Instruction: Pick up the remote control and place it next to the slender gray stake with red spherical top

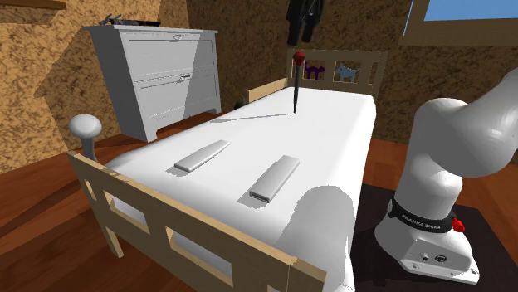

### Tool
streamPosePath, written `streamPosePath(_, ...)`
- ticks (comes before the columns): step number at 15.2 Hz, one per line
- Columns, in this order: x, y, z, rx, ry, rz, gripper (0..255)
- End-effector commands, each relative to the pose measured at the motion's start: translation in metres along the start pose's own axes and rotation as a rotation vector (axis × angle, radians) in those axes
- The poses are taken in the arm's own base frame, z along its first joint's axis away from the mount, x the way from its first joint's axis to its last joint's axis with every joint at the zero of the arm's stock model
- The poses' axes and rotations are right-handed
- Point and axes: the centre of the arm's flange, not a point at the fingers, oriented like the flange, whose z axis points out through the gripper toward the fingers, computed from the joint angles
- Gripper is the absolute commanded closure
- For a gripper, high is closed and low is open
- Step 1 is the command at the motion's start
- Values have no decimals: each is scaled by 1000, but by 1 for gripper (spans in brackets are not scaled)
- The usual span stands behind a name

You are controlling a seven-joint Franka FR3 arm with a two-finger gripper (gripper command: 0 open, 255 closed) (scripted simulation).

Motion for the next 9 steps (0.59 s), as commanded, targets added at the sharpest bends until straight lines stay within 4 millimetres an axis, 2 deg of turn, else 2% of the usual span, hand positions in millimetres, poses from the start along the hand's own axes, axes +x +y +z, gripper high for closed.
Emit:
streamPosePath(1,0,0,0,0,0,0,0)
streamPosePath(9,8,-24,101,64,-42,-480,0)
